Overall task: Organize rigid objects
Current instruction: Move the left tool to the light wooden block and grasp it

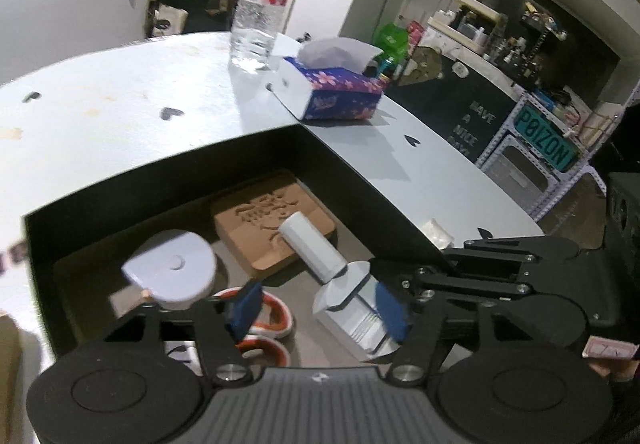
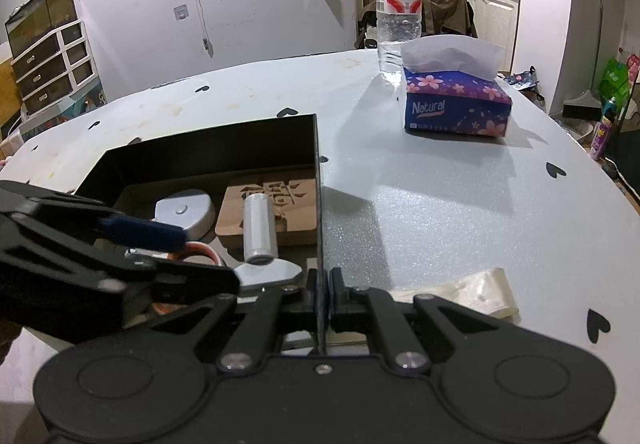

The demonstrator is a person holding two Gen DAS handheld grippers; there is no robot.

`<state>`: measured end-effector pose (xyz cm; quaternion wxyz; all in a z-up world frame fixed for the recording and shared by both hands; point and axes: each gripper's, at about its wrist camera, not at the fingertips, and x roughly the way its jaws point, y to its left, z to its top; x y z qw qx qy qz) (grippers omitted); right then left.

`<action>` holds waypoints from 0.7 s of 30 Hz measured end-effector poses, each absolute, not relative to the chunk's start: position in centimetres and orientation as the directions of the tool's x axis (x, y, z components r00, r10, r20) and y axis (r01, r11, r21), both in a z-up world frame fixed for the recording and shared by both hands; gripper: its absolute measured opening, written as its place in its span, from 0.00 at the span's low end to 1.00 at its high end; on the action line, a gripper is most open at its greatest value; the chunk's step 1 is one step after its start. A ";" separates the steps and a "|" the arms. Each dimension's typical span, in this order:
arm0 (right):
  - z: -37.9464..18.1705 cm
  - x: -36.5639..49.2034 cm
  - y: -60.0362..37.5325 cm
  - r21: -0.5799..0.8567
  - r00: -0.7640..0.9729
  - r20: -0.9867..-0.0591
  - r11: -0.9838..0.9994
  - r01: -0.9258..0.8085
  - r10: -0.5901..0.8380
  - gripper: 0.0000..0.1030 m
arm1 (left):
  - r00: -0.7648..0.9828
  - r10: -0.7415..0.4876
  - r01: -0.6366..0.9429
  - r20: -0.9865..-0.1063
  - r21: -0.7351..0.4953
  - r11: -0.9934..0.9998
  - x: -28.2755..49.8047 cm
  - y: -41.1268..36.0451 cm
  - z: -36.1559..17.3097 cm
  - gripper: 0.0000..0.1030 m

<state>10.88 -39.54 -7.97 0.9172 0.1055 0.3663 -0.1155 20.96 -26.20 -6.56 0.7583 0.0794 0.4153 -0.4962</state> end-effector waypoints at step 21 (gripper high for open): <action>-8.0 11.0 -39.5 0.109 0.704 -0.697 0.950 0.291 -0.135 0.05 | 0.421 -0.667 0.741 -0.615 -0.190 0.644 17.7 -18.3 -2.5 1.00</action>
